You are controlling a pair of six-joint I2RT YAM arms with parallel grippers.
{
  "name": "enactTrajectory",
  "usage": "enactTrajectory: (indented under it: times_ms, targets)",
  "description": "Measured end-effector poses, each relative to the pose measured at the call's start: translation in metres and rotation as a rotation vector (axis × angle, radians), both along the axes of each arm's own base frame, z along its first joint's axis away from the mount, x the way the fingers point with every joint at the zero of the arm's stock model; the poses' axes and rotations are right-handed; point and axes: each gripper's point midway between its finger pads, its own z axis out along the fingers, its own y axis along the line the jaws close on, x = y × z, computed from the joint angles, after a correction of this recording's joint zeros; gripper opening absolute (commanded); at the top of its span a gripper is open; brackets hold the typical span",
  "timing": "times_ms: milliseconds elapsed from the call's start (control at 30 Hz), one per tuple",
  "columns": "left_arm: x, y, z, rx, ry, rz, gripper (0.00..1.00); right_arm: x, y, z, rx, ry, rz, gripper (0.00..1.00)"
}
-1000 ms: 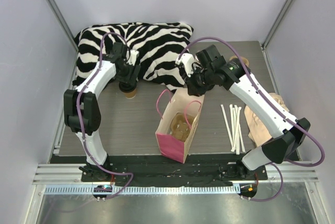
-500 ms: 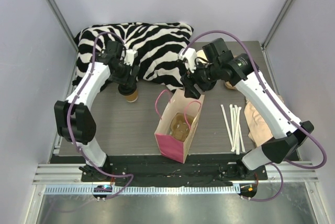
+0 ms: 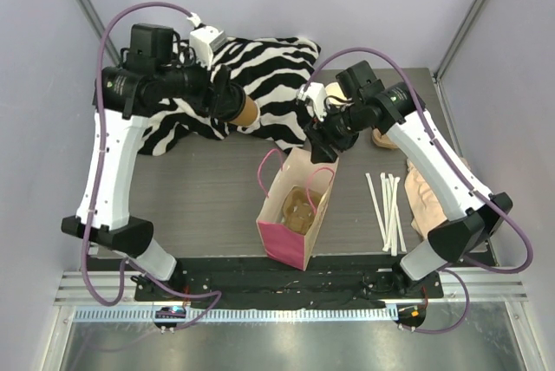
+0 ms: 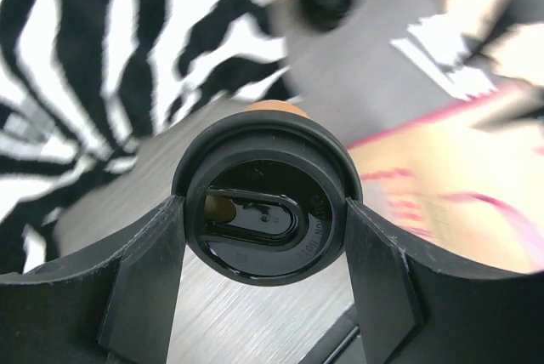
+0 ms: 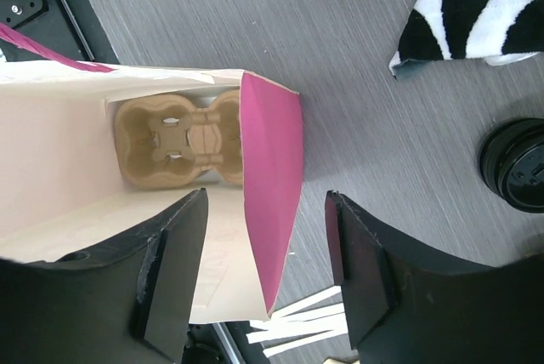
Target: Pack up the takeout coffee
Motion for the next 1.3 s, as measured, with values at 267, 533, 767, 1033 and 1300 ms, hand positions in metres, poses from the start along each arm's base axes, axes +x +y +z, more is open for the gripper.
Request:
enactTrajectory:
  times_ms: [267,533,767,1033,1300]
  targets:
    - [-0.059,-0.028,0.084,-0.095,-0.218,-0.206,0.3,0.001,0.002,-0.006,0.021,0.058,-0.015,0.43]
    - [-0.13,-0.077,0.094,-0.112,-0.259,-0.469,0.28,0.003,0.007,-0.016,0.019,0.107,-0.021,0.3]
    - [-0.162,-0.11,0.073,-0.044,-0.251,-0.617,0.28,0.003,0.008,-0.017,0.024,0.123,-0.035,0.11]
    - [-0.149,-0.136,0.021,0.122,-0.192,-0.644,0.27,0.002,0.008,-0.017,0.037,0.133,-0.053,0.01]
    - [-0.141,-0.135,-0.027,0.25,-0.106,-0.645,0.26,-0.005,0.008,-0.017,0.067,0.134,-0.066,0.01]
